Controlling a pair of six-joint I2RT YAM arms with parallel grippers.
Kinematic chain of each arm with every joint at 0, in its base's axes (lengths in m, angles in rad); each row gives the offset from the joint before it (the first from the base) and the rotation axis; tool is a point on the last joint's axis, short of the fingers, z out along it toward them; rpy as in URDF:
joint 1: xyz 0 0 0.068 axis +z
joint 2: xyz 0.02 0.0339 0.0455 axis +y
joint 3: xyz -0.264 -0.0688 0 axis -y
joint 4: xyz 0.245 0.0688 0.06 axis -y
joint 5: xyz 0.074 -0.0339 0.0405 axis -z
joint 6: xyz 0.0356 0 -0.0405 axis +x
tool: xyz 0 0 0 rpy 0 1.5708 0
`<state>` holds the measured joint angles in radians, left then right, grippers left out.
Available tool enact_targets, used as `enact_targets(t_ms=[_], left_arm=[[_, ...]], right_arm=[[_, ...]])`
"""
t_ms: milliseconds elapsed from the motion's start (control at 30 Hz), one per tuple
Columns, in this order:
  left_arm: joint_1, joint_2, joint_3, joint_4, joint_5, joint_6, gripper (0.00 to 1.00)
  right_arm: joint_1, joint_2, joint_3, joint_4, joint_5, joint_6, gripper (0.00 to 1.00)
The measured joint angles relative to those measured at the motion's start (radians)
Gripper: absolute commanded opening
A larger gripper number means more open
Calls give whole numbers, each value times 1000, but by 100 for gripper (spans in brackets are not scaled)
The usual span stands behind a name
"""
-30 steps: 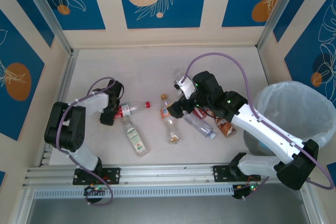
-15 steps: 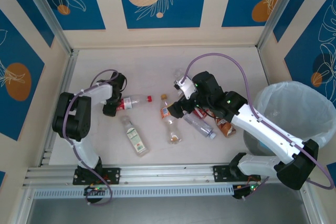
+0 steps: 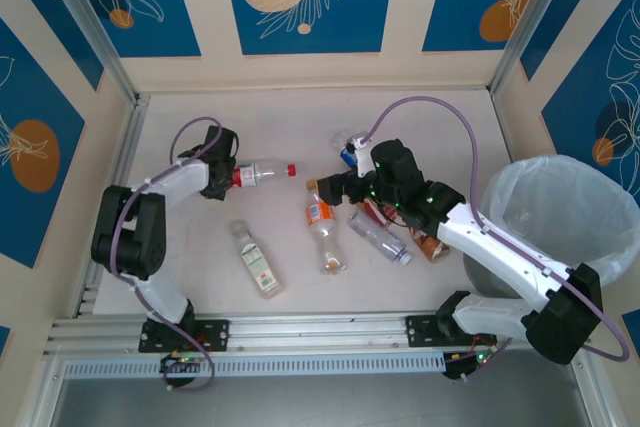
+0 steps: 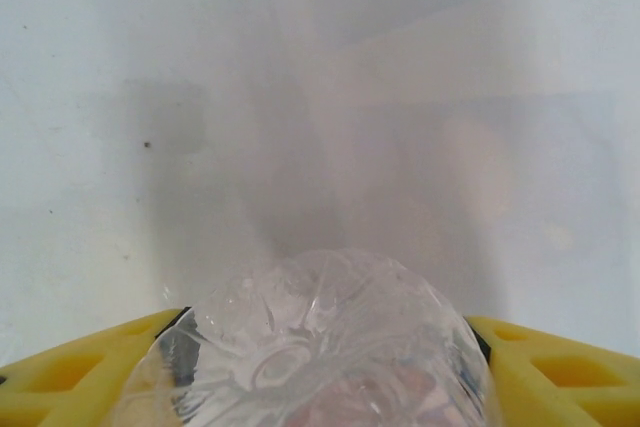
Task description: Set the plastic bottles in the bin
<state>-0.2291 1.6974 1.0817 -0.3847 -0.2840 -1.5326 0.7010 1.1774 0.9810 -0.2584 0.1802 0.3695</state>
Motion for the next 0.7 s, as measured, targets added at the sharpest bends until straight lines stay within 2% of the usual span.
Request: enact_targets(t_ms=[200,300,400,700], left_arm=[[0,-94,-30,41,60,57,47],[0,-114,-36,88,121,121,47],[0,-129,-39,156,194,229,47],[-25,-143,23,265,403,626,46]], right_arm=[[-8,114,-2,129,-61,240,100],[-13,162,0,178,-131,292,99],[-28,198,33,154,-203,269,100],[-121,304,274,-53,-439,50,100]])
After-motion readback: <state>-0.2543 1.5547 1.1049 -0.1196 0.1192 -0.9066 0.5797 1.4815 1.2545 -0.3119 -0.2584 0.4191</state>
